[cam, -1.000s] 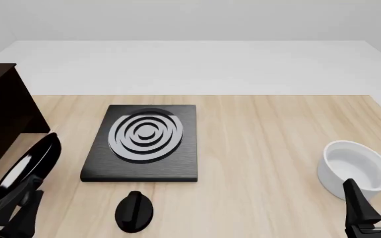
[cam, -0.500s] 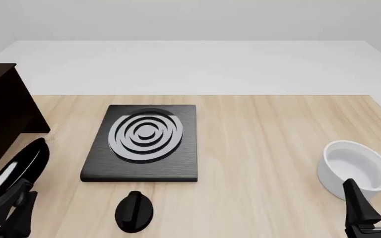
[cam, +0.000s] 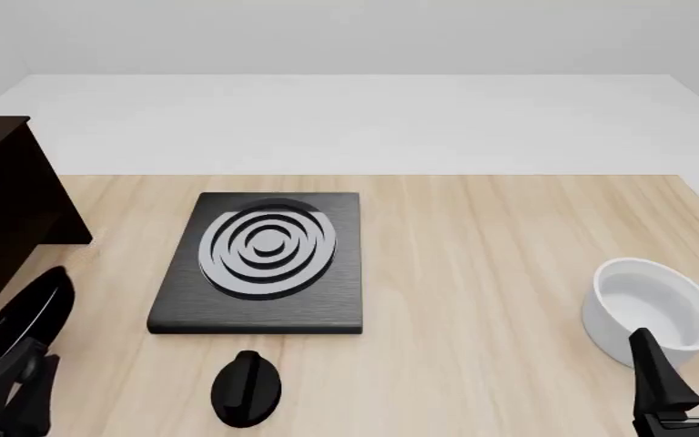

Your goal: Put the frying pan under the cabinet shelf.

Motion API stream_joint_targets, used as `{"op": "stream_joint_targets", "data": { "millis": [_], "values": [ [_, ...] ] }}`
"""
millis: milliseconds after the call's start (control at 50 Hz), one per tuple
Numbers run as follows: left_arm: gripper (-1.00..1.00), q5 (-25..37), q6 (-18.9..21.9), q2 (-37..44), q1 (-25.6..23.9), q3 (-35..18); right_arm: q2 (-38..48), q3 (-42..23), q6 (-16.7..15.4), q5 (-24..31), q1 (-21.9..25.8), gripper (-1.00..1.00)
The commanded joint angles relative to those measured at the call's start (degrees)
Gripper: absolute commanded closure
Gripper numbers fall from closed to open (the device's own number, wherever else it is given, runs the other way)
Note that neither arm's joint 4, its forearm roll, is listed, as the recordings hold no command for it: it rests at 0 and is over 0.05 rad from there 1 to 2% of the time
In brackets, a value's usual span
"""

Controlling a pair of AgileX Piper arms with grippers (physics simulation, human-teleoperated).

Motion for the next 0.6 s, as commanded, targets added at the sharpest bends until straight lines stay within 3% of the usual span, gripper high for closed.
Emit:
{"op": "stream_joint_targets", "data": {
  "millis": [20,360,600],
  "values": [
    [1.0,1.4,-0.3,-0.4,1.8,0.0,0.0,0.0,0.0,0.0,0.0,-1.0],
    [1.0,6.0,-3.4,-0.4,4.3,0.0,0.0,0.0,0.0,0.0,0.0,-1.0],
    [1.0,6.8,-2.7,-0.4,4.0,0.0,0.0,0.0,0.0,0.0,0.0,-1.0]
  ]
}}
